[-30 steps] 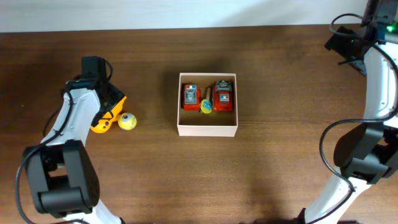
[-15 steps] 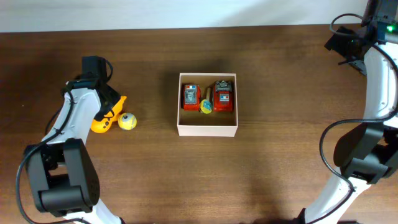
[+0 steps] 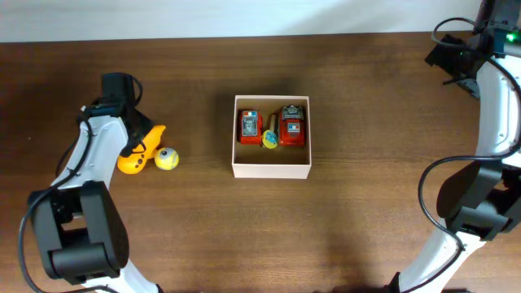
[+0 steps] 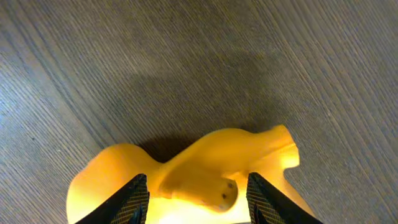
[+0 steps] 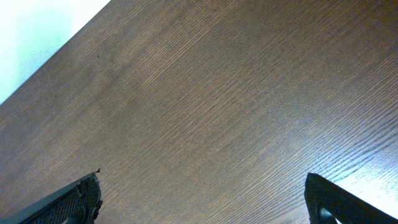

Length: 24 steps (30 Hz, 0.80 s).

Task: Pack container
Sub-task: 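Lower the left gripper and grasp the orange fish toy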

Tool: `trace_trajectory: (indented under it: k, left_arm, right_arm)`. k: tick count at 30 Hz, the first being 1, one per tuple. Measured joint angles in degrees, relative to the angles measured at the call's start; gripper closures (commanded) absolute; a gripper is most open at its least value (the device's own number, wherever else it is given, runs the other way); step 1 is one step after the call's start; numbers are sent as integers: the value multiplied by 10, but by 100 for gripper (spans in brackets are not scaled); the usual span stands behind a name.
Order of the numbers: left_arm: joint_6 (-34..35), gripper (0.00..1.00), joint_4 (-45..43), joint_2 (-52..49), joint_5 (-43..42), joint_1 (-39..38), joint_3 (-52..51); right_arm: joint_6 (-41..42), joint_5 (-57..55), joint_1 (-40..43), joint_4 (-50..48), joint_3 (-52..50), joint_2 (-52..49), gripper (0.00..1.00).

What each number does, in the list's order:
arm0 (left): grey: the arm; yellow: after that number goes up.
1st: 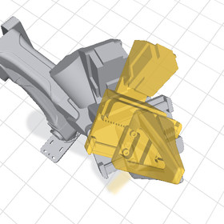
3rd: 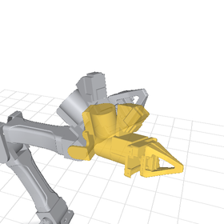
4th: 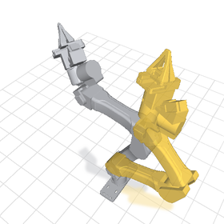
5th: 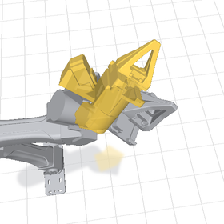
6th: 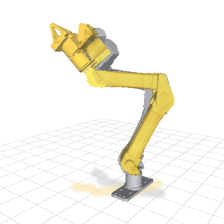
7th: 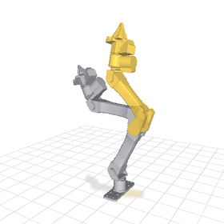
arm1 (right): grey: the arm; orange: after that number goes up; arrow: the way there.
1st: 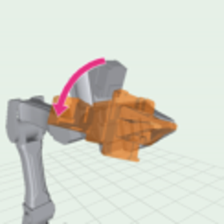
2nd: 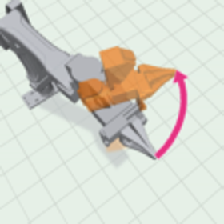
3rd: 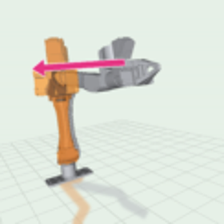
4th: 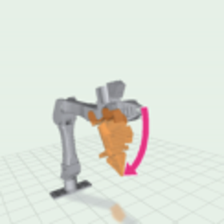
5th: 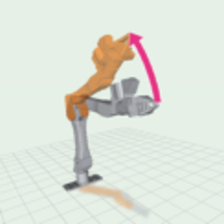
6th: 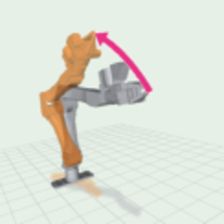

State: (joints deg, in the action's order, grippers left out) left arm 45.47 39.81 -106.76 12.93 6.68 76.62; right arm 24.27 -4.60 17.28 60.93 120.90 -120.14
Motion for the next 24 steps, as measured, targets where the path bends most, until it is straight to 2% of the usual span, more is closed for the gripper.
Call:
trace_trajectory:
  k: [1, 2, 3, 7, 10, 12, 13, 19, 24]
  left_arm:
    - [0, 49, 0, 0, 0, 2, 0]
    - [0, 64, 0, 0, 0, 3, 0]
    - [0, 69, 0, 0, 0, 3, 0]
    - [2, 78, 0, 0, 0, 4, 0]
    - [2, 81, 0, 0, 0, 4, 0]
    - [2, 90, 0, 0, -1, 4, 0]
    - [2, 98, 0, 0, 0, 4, 0]
    - [3, 98, 10, 0, -2, 4, 0]
    - [-25, 98, 18, 0, -2, 4, 0]
  right_arm:
    - [0, 0, 0, 0, 0, 0, 1]
    - [0, 0, 0, 0, 0, 0, 1]
    - [0, 0, 0, 0, 0, 0, 1]
    - [0, 0, 0, 0, 0, 0, 1]
    - [0, 0, 0, 0, 0, 0, 1]
    - [0, 0, 0, 0, 0, 0, 1]
    - [0, 0, 0, 0, 0, 0, 1]
    - [0, 0, 0, 0, 0, 0, 1]
    - [0, 0, 0, 0, 0, 0, 1]
